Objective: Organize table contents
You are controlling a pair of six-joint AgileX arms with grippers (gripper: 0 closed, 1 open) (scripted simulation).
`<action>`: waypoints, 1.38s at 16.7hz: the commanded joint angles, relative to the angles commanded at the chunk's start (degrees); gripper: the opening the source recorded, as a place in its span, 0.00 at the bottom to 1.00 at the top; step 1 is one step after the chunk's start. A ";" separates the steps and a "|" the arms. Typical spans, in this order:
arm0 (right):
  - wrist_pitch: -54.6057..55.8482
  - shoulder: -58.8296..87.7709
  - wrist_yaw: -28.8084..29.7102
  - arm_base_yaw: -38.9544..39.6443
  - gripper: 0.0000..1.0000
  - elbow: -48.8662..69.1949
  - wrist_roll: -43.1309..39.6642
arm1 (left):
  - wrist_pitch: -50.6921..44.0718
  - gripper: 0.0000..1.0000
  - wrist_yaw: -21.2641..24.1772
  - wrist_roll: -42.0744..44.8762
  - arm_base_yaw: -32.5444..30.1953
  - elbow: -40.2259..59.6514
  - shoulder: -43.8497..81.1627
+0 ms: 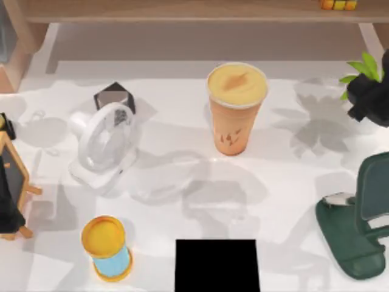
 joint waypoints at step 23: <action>11.55 15.84 -2.73 40.71 0.00 -11.17 -96.42 | 0.00 1.00 0.00 0.00 0.00 0.00 0.00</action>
